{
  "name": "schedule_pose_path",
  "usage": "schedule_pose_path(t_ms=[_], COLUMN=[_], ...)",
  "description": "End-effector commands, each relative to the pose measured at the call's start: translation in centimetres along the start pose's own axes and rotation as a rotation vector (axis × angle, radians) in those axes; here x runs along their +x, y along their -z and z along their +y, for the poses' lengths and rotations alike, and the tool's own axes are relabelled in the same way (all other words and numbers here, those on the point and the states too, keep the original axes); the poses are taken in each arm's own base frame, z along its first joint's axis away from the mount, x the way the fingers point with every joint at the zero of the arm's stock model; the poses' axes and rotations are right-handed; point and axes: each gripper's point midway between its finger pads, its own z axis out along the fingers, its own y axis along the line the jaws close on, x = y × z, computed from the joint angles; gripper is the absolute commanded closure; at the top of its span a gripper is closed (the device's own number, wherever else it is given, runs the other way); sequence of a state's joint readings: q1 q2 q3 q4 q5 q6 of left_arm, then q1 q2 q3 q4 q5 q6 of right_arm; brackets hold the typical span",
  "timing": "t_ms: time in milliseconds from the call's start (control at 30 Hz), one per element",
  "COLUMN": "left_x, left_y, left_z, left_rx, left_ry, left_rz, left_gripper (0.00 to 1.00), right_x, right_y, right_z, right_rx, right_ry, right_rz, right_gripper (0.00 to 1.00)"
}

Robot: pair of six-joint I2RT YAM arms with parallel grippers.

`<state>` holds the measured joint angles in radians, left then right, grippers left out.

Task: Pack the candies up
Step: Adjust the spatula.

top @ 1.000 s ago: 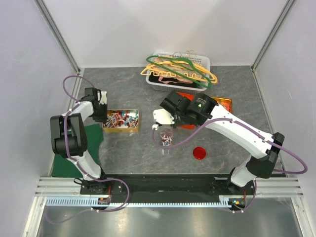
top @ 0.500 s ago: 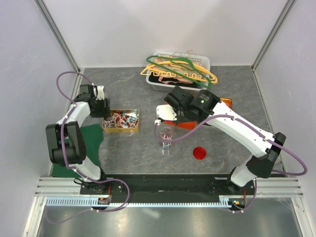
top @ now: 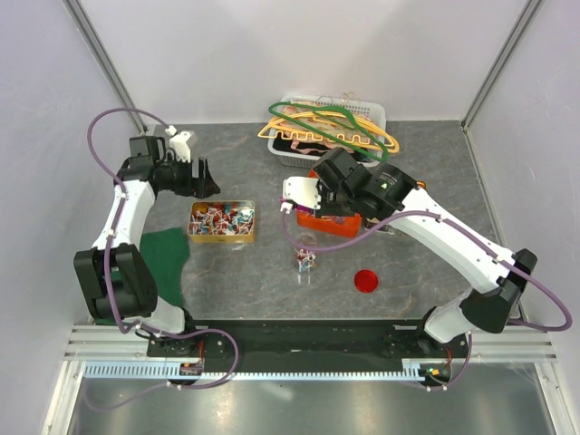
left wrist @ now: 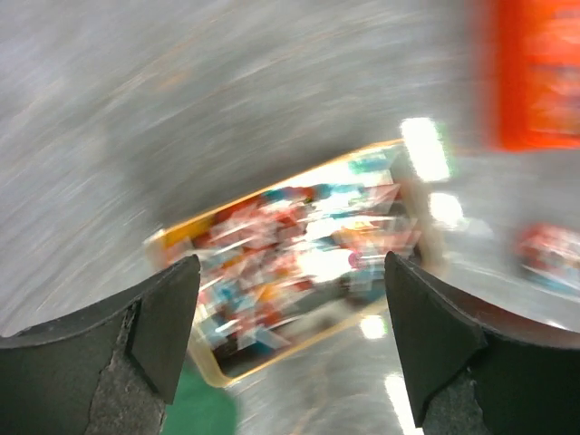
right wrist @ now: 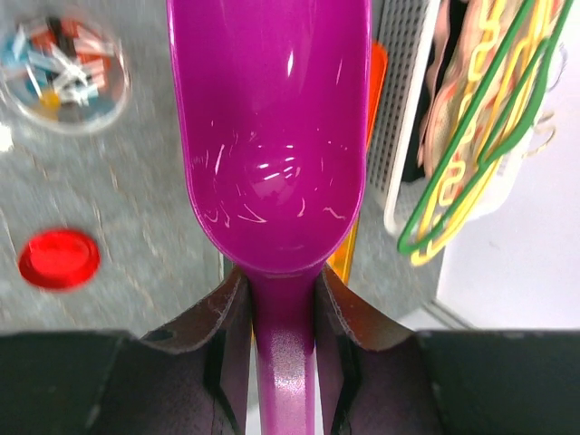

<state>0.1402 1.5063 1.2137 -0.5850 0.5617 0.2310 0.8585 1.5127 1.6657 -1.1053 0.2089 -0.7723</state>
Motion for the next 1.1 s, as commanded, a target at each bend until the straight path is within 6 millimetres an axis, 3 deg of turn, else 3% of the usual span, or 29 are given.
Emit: schedule_pose_path(t_ms=[0, 167, 300, 500, 667, 833, 933, 1067], left_x=[-4.8, -7.8, -8.4, -8.1, -8.0, -7.9, -8.4, -8.8], left_y=[2.9, 4.7, 4.4, 3.4, 3.0, 2.7, 2.9, 3.2], left_z=[-8.4, -12.6, -15.2, -19.0, -20.2, -20.1, -20.1, -20.3], left_rx=[0.475, 0.736, 0.824, 0.914, 0.95, 0.942, 0.929, 0.933], left_ry=[-0.064, -0.036, -0.029, -0.037, -0.041, -0.033, -0.037, -0.051], left_rz=[-0.131, -0.167, -0.132, -0.06, -0.042, -0.045, -0.06, -0.076], left_gripper=[0.16, 0.16, 0.17, 0.18, 0.2, 0.23, 0.23, 0.23], right_x=[-3.6, -5.3, -7.2, -8.7, -8.1, -7.6, -6.6, -5.2], right_y=[0.3, -1.6, -1.5, -1.4, -2.3, -2.1, -1.8, -1.7], right_z=[-1.2, -2.0, -2.5, -3.3, -2.9, -2.5, -1.1, -1.1], right_rx=[0.067, 0.128, 0.179, 0.27, 0.304, 0.3, 0.246, 0.279], right_ry=[-0.095, -0.151, -0.172, -0.183, -0.169, -0.16, -0.131, -0.123], right_rz=[-0.207, -0.244, -0.282, -0.293, -0.265, -0.262, -0.226, -0.196], right_gripper=[1.0, 1.0, 1.0, 1.0, 1.0, 1.0, 1.0, 1.0])
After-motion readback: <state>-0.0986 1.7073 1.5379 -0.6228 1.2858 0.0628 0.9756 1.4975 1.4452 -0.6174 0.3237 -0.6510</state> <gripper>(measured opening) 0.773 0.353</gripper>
